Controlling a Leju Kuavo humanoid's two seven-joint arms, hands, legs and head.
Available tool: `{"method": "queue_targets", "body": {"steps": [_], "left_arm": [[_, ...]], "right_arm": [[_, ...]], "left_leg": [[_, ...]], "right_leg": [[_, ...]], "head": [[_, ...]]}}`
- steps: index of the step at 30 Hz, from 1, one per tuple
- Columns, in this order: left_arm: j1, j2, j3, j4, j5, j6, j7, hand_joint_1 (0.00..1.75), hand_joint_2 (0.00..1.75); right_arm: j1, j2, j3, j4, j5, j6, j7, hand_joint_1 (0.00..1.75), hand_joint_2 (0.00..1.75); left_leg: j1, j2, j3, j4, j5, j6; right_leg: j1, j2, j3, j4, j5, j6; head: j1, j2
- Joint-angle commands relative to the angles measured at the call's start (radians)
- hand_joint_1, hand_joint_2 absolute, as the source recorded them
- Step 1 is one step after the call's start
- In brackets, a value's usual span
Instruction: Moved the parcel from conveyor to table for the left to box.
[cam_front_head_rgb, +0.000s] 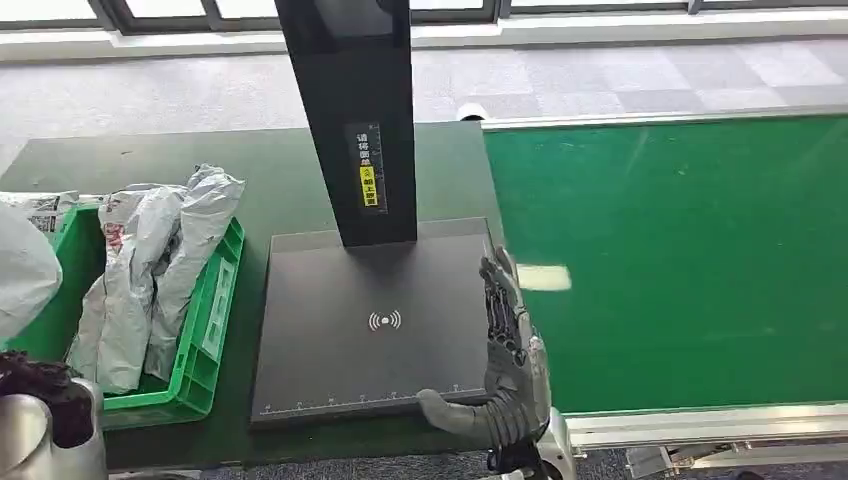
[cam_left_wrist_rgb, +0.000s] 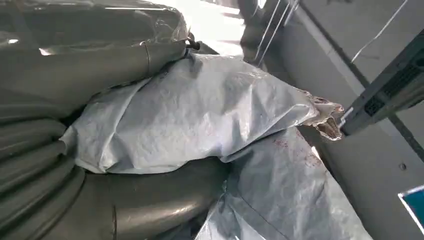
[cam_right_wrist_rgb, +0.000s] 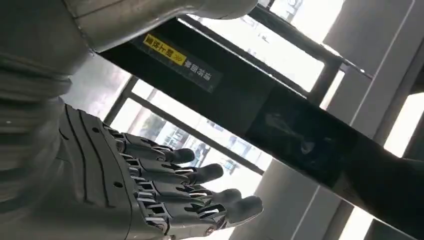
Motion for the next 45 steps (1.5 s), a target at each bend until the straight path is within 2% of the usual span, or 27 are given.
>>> {"method": "queue_targets", "body": {"steps": [1, 2, 3, 4, 5, 7, 12, 13, 16, 21, 22, 26, 28, 32, 33, 35, 36, 37, 38, 40, 41, 45], "left_arm": [[-0.126, 0.032, 0.228, 0.504, -0.138, -0.002, 0.001, 1.75, 1.75], [-0.162, 0.074, 0.200, 0.671, -0.130, -0.002, 0.001, 1.75, 1.75], [-0.191, 0.113, 0.155, 0.796, -0.236, -0.007, 0.086, 1.75, 1.75], [-0.249, 0.128, 0.134, 0.959, -0.257, -0.043, 0.111, 1.75, 1.75], [-0.282, 0.139, 0.104, 1.077, -0.322, -0.015, 0.152, 1.75, 1.75], [-0.292, 0.130, 0.063, 1.193, -0.403, -0.025, 0.232, 1.75, 1.75], [-0.283, 0.105, 0.066, 1.225, -0.398, -0.045, 0.227, 1.75, 1.75], [-0.282, 0.102, 0.061, 1.232, -0.408, -0.054, 0.238, 1.75, 1.75], [-0.280, 0.098, 0.061, 1.234, -0.408, -0.054, 0.238, 1.75, 1.75], [-0.258, 0.080, 0.060, 1.205, -0.400, -0.097, 0.221, 1.75, 1.75], [-0.244, 0.069, 0.062, 1.172, -0.383, -0.090, 0.192, 1.55, 1.75], [-0.237, 0.061, 0.059, 1.160, -0.383, -0.088, 0.189, 1.55, 1.75], [-0.237, 0.061, 0.059, 1.160, -0.383, -0.088, 0.189, 1.55, 1.75], [-0.238, 0.063, 0.059, 1.159, -0.383, -0.089, 0.189, 1.55, 1.75], [-0.238, 0.063, 0.059, 1.159, -0.383, -0.089, 0.189, 1.55, 1.75], [-0.238, 0.063, 0.059, 1.159, -0.383, -0.089, 0.189, 1.55, 1.75], [-0.230, 0.058, 0.063, 1.138, -0.372, -0.085, 0.178, 0.21, 1.75], [-0.205, 0.041, 0.069, 1.083, -0.334, -0.078, 0.140, 0.00, 1.75], [-0.169, 0.017, 0.066, 1.008, -0.279, -0.079, 0.089, 0.00, 0.00], [-0.102, -0.025, 0.040, 0.866, -0.182, -0.101, 0.040, 0.00, 0.00], [-0.046, -0.058, 0.013, 0.754, -0.099, -0.112, 0.024, 0.00, 0.00], [0.095, -0.108, -0.106, 0.522, 0.052, -0.088, 0.001, 0.00, 0.00]], "right_arm": [[-0.009, 0.014, -0.012, 0.004, 0.012, 0.044, 0.000, 0.00, 1.75], [-0.002, 0.017, -0.024, -0.001, 0.020, 0.042, 0.000, 0.00, 1.75], [-0.003, 0.015, -0.027, -0.001, 0.022, 0.045, 0.000, 0.00, 1.75], [-0.007, 0.013, -0.035, 0.000, 0.020, 0.054, 0.000, 0.00, 1.75], [-0.019, 0.011, -0.038, 0.008, 0.014, 0.066, 0.000, 0.00, 1.75], [-0.038, 0.012, -0.041, 0.031, 0.009, 0.082, 0.000, 0.00, 1.75], [-0.039, 0.015, -0.035, 0.041, 0.010, 0.082, 0.000, 0.00, 1.75], [-0.041, 0.015, -0.033, 0.045, 0.011, 0.082, 0.000, 0.00, 1.75], [-0.044, 0.016, -0.033, 0.049, 0.011, 0.082, 0.000, 0.00, 1.75], [-0.079, 0.019, -0.038, 0.083, 0.001, 0.089, 0.000, 0.00, 1.75], [-0.081, 0.019, -0.039, 0.089, -0.004, 0.087, 0.000, 0.00, 1.75], [-0.081, 0.016, -0.037, 0.090, -0.006, 0.088, 0.000, 0.00, 1.75], [-0.081, 0.016, -0.037, 0.090, -0.006, 0.088, 0.000, 0.00, 1.75], [-0.080, 0.017, -0.036, 0.090, -0.007, 0.088, 0.000, 0.00, 1.75], [-0.080, 0.017, -0.036, 0.090, -0.007, 0.088, 0.000, 0.00, 1.75], [-0.080, 0.017, -0.036, 0.090, -0.007, 0.088, 0.000, 0.00, 1.75], [-0.077, 0.017, -0.037, 0.088, -0.008, 0.084, 0.000, 0.00, 1.75], [-0.070, 0.018, -0.039, 0.085, -0.011, 0.077, 0.000, 0.00, 1.75], [-0.056, 0.018, -0.041, 0.078, -0.013, 0.067, 0.000, 0.00, 1.75], [-0.038, 0.013, -0.038, 0.066, -0.018, 0.047, 0.000, 0.00, 1.75], [-0.032, 0.013, -0.047, 0.066, -0.019, 0.033, 0.000, 0.00, 1.75], [-0.026, 0.014, -0.076, 0.071, -0.023, 0.011, 0.000, 0.00, 1.75]], "left_leg": [[-0.001, 0.000, 0.004, -0.005, 0.002, 0.000], [-0.002, -0.001, 0.005, -0.004, 0.002, 0.000], [-0.002, -0.004, 0.006, -0.007, 0.004, 0.000], [-0.002, -0.004, 0.005, -0.005, 0.003, 0.000], [-0.002, -0.006, 0.005, -0.006, 0.005, -0.001], [-0.002, -0.007, 0.004, -0.005, 0.005, -0.001], [-0.001, 0.002, 0.002, -0.002, 0.004, -0.002], [-0.004, 0.001, 0.008, -0.006, 0.005, -0.002], [-0.005, -0.003, 0.010, -0.006, 0.006, -0.002], [-0.004, 0.000, 0.005, -0.007, 0.001, 0.000], [-0.005, -0.001, 0.007, -0.006, 0.001, 0.000], [-0.004, -0.001, 0.009, -0.009, 0.003, -0.001], [-0.005, -0.003, 0.017, -0.007, -0.001, -0.001], [-0.004, -0.001, 0.013, -0.011, 0.003, -0.001], [-0.005, -0.001, 0.018, -0.010, 0.000, -0.001], [-0.005, -0.001, 0.017, -0.011, 0.001, -0.001], [-0.006, -0.002, 0.019, -0.009, -0.001, -0.001], [-0.006, -0.001, 0.016, -0.010, 0.000, -0.001], [-0.005, 0.000, 0.014, -0.012, 0.002, -0.001], [-0.006, -0.001, 0.020, -0.011, -0.001, 0.000], [-0.005, 0.000, 0.016, -0.012, 0.000, 0.000], [-0.007, 0.000, 0.024, -0.010, -0.005, 0.000]], "right_leg": [[0.000, -0.001, 0.003, -0.003, 0.001, -0.001], [-0.002, -0.002, 0.004, -0.002, 0.000, -0.001], [-0.002, -0.005, 0.005, -0.004, 0.001, -0.002], [-0.002, -0.005, 0.004, -0.002, 0.000, -0.001], [-0.001, -0.007, 0.004, -0.004, 0.002, -0.002], [-0.001, -0.009, 0.005, -0.004, 0.002, -0.002], [0.000, 0.000, 0.000, -0.002, 0.005, -0.004], [-0.004, -0.001, 0.005, -0.002, 0.004, -0.003], [-0.004, -0.003, 0.009, -0.003, 0.003, -0.002], [-0.004, -0.002, 0.013, -0.003, 0.000, -0.001], [-0.005, -0.002, 0.015, -0.002, -0.002, -0.001], [-0.004, -0.003, 0.016, -0.004, 0.000, -0.003], [-0.005, -0.004, 0.024, 0.000, -0.005, -0.003], [-0.005, -0.003, 0.020, -0.005, -0.002, -0.003], [-0.006, -0.003, 0.024, -0.003, -0.004, -0.003], [-0.005, -0.003, 0.024, -0.004, -0.004, -0.004], [-0.006, -0.004, 0.025, -0.001, -0.006, -0.003], [-0.006, -0.003, 0.022, -0.003, -0.005, -0.003], [-0.005, -0.003, 0.020, -0.005, -0.003, -0.004], [-0.006, -0.003, 0.026, -0.004, -0.006, -0.003], [-0.005, -0.003, 0.022, -0.006, -0.004, -0.003], [-0.007, -0.002, 0.029, -0.004, -0.009, -0.002]], "head": [[0.000, 0.000], [0.000, 0.000], [0.000, 0.000], [0.000, 0.000], [0.000, 0.000], [0.000, 0.000], [0.001, 0.000], [0.000, 0.000], [0.000, 0.000], [0.000, 0.000], [0.000, 0.000], [0.000, 0.000], [0.000, 0.000], [0.000, 0.000], [0.000, 0.000], [0.000, 0.000], [0.000, 0.000], [0.000, 0.000], [0.000, 0.000], [0.000, 0.000], [0.000, 0.000], [0.000, 0.000]]}}
